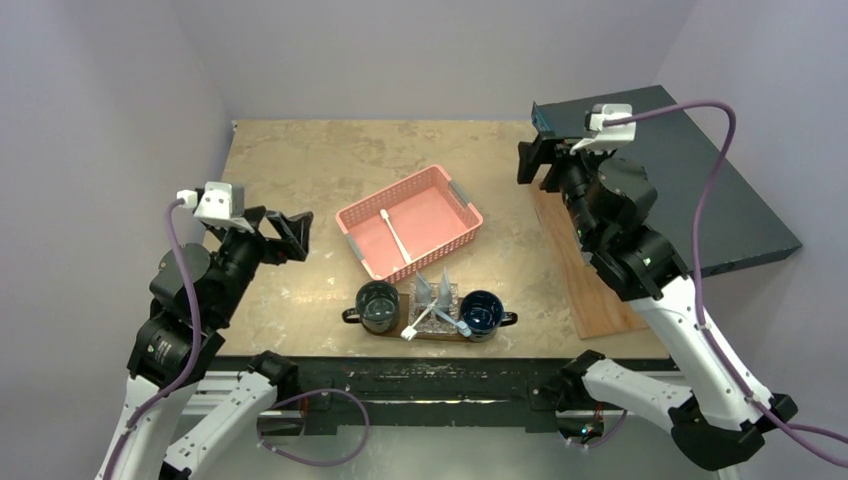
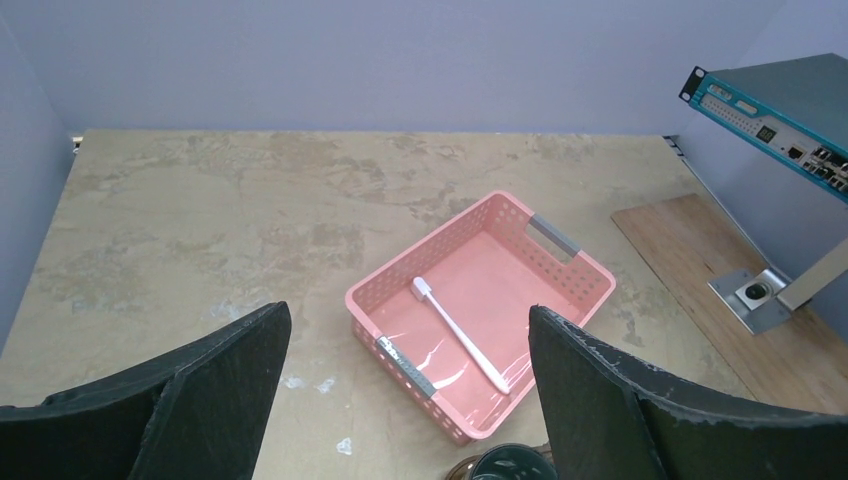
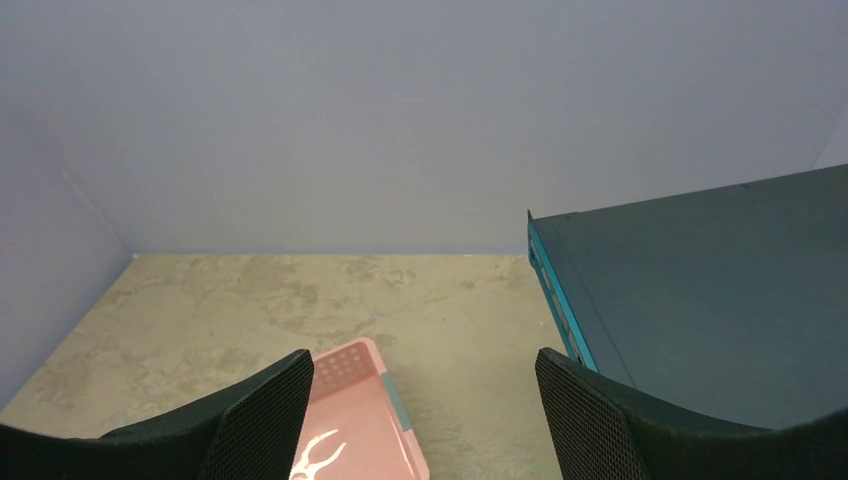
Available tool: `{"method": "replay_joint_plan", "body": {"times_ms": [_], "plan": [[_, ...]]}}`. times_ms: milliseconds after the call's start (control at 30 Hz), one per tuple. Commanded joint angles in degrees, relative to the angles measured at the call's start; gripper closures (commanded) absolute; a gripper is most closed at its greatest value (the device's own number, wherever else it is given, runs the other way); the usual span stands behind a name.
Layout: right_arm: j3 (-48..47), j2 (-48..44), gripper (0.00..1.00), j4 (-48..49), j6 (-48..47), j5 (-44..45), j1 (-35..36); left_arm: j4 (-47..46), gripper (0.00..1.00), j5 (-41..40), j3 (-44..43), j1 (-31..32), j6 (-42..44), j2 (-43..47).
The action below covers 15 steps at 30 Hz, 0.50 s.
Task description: Prepare toiletry sets of a toothbrush and toothpaste on the tray
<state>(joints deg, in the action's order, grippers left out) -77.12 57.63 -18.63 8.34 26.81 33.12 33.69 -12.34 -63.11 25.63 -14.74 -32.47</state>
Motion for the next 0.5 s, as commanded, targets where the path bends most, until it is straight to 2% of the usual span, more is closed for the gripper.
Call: {"method": "replay_joint_plan", "body": {"times_ms": [0, 200, 467], "plan": [[3.7, -3.8, 0.16, 3.1, 1.5, -2.7, -0.1, -3.1, 0.12, -1.2, 2.5, -0.1, 1.6, 2.1], [8.6, -7.8, 0.15, 5.5, 1.5, -3.3, -0.1, -3.4, 0.12, -0.5, 3.4, -0.1, 1.8, 3.9], [8.5, -7.5, 0.14, 5.6, 1.6, -4.6, -0.1, -3.7, 0.10, -1.2, 4.0, -0.2, 1.4, 4.3]]}}
